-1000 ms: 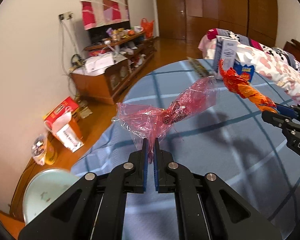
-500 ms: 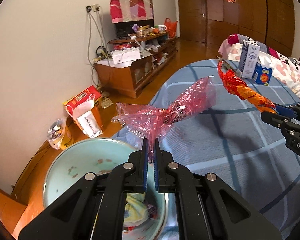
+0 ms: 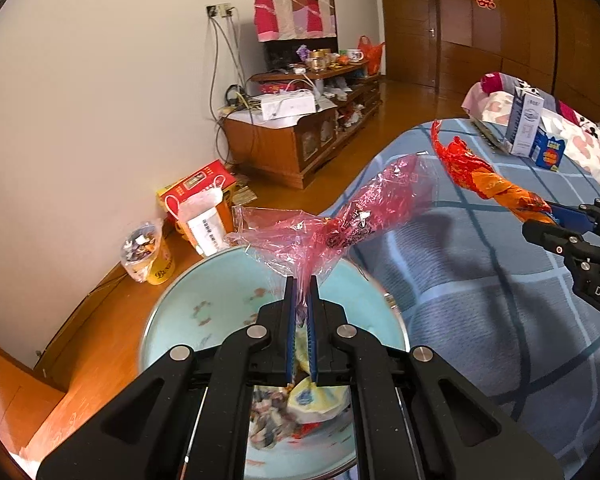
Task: Organize soft objects
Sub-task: 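Carry the pink bag and orange wrapper over the light-blue bin, then open both tools to drop the pink bag and orange wrapper into the bin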
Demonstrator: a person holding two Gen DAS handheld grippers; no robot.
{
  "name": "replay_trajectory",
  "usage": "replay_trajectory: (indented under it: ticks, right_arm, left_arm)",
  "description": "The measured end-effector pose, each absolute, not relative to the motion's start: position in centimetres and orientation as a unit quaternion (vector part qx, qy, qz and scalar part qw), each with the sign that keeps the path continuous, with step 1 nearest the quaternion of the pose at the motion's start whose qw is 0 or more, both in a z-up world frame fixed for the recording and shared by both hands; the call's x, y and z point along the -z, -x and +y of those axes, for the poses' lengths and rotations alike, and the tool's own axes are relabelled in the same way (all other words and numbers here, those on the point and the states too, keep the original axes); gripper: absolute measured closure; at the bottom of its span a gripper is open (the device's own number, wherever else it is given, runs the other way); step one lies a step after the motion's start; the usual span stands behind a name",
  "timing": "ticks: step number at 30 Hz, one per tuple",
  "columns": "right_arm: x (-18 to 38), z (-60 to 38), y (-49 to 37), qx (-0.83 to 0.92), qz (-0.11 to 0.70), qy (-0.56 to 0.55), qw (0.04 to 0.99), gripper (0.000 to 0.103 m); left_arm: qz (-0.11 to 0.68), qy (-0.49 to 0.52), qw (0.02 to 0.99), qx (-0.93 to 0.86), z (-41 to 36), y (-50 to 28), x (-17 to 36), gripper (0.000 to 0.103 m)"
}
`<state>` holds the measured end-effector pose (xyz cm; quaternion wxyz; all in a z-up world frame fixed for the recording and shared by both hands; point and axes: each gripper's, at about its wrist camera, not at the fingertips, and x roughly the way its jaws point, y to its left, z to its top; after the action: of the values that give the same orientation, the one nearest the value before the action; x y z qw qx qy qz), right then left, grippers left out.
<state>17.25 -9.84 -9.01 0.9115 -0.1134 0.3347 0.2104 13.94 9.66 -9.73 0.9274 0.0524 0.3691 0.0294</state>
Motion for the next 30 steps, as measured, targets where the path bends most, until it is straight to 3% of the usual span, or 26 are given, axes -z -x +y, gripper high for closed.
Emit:
replay_trajectory:
  ticks: [30]
  right_arm:
    - [8.4, -2.0, -15.2, -0.275, 0.32, 0.166, 0.891, 0.075]
  left_arm:
    - [0.369, -0.034, 0.923, -0.104, 15.7, -10.5, 10.2, 0.098]
